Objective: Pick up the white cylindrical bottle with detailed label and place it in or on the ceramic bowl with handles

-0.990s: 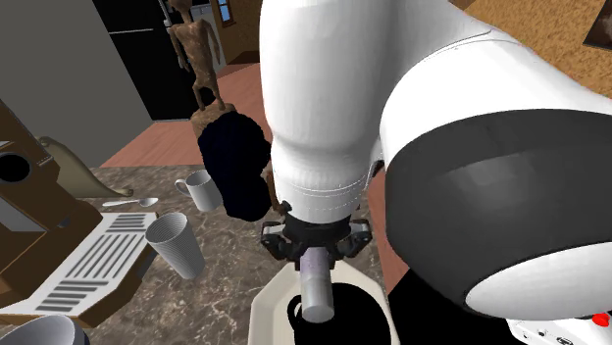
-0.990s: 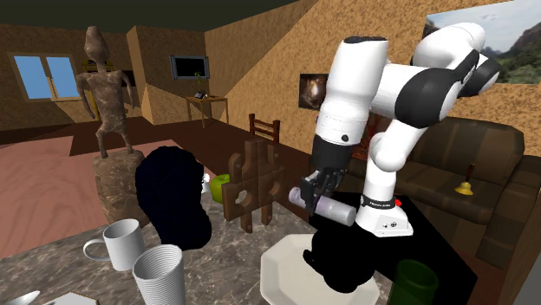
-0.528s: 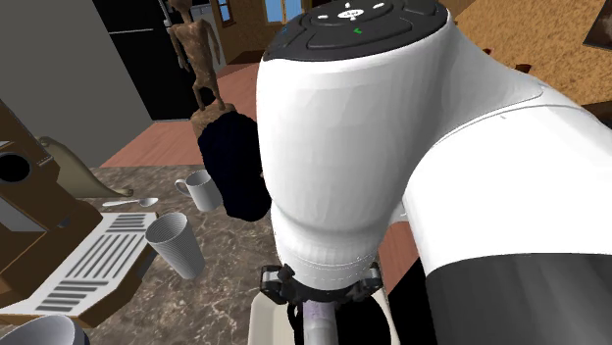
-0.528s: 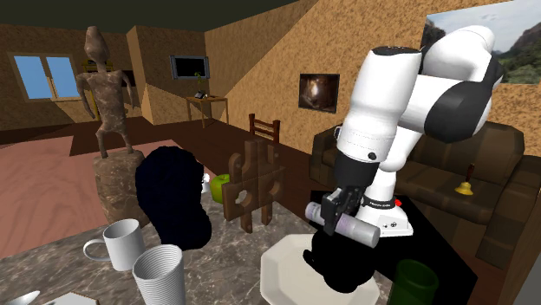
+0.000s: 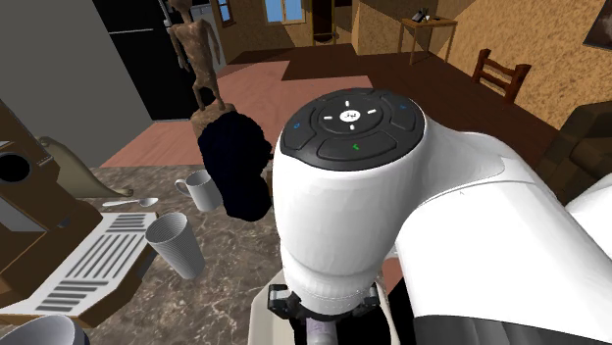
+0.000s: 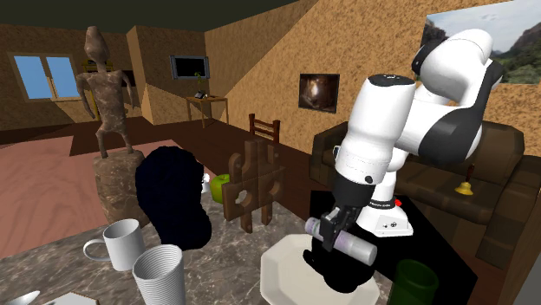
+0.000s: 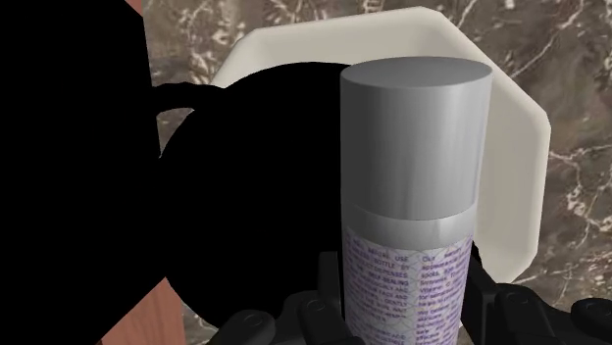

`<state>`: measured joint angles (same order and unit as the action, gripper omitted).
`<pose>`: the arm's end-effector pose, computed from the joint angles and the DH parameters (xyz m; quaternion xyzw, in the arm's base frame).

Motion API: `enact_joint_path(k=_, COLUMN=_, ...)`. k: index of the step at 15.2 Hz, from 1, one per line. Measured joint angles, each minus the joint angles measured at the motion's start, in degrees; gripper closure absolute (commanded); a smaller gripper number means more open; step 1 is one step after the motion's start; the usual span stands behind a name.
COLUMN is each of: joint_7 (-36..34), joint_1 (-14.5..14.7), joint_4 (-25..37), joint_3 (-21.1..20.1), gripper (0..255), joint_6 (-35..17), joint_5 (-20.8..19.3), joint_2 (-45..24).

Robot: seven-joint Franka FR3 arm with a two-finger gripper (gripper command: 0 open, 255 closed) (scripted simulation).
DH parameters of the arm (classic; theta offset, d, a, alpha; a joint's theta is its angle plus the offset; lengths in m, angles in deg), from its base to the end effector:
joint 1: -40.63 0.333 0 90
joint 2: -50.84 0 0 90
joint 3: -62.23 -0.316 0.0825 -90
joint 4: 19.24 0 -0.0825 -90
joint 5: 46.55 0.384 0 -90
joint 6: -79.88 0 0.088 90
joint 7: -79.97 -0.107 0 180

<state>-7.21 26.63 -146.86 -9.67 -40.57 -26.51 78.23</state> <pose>0.2287 0.4505 0.4276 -0.9349 0.3454 -0.0808 0.0106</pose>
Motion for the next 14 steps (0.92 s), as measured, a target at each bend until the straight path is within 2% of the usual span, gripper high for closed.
enact_joint_path(k=7, joint_7=-0.24, joint_1=-0.97, joint_4=-0.33, joint_3=-1.29, gripper=255, joint_6=-1.09, joint_5=-0.15, joint_2=-0.53)
enact_joint_path(k=8, joint_7=-0.24, joint_1=-0.97, joint_4=-0.33, joint_3=-1.29, gripper=0, joint_6=-1.09, joint_5=-0.15, joint_2=-0.53)
enact_joint_path(k=14, joint_7=-0.24, joint_1=-0.97, joint_4=-0.32, joint_3=-1.28, gripper=0, joint_6=-1.09, joint_5=-0.16, joint_2=-0.53)
